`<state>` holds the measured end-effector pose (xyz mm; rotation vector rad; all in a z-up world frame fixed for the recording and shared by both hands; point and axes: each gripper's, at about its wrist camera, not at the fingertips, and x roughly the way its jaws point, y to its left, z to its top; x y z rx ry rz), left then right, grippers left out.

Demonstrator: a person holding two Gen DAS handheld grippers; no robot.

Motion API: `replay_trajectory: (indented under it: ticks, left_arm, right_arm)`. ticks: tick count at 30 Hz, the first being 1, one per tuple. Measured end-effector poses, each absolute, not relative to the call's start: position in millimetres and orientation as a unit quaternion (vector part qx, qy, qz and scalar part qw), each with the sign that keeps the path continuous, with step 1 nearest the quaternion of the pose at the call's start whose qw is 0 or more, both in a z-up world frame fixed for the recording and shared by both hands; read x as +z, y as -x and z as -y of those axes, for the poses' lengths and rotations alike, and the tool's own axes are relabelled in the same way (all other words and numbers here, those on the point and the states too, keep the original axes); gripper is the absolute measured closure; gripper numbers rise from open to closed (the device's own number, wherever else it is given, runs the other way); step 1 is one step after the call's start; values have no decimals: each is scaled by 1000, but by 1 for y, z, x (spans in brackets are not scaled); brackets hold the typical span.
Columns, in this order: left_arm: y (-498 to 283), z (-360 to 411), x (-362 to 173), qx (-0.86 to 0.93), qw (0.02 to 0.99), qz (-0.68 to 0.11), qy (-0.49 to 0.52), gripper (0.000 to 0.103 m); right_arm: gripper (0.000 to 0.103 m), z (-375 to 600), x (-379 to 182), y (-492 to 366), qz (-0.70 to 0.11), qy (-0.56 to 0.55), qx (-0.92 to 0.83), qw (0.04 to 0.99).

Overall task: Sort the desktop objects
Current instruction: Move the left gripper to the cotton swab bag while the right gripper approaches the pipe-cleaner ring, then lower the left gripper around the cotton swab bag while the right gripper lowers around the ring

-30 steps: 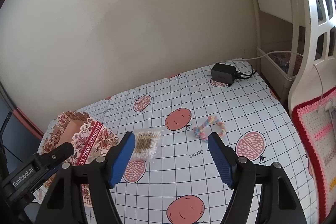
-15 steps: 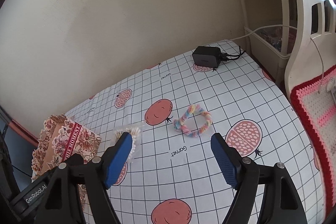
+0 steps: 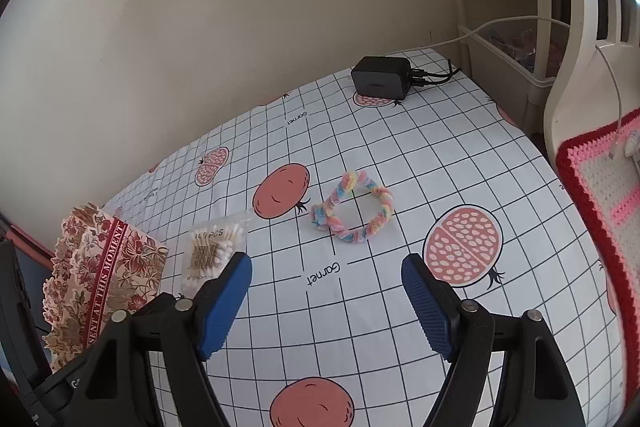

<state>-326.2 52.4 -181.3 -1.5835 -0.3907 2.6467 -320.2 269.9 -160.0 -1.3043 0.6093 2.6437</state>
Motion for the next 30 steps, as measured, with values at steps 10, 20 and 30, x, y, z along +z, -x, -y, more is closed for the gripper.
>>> replay_trajectory:
  ticks: [10, 20, 30]
  left_arm:
    - [348, -57, -196, 845, 28, 118, 521, 21]
    - [365, -68, -207, 847, 52, 99, 519, 21]
    - [383, -81, -218, 846, 64, 78, 523, 21]
  right_arm:
    - [23, -274, -174, 339, -197, 443, 871, 75]
    - [23, -284, -195, 364, -197, 458, 863, 84]
    - [23, -285, -208, 385, -178, 471, 860, 83]
